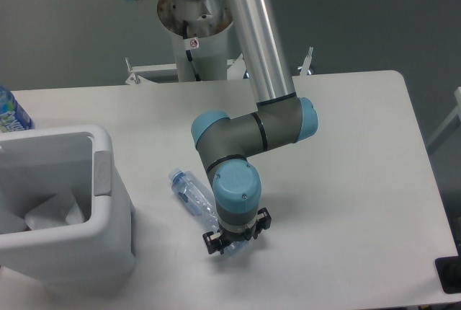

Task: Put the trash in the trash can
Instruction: 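Close the gripper around the bottle's body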

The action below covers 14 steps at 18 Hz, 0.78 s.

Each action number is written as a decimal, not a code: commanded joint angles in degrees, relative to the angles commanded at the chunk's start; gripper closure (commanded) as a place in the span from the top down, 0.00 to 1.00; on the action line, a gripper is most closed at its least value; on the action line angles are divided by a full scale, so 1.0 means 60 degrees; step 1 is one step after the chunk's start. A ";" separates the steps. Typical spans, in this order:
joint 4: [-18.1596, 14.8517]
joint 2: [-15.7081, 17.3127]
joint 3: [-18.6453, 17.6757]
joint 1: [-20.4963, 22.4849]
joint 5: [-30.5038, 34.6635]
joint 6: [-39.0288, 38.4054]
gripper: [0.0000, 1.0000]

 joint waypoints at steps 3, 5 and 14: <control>0.0000 -0.0015 0.0015 -0.0015 0.0000 0.0000 0.82; 0.0000 -0.0015 0.0015 -0.0029 0.0015 0.0000 0.78; -0.0029 0.0000 0.0000 -0.0029 0.0029 0.0000 0.64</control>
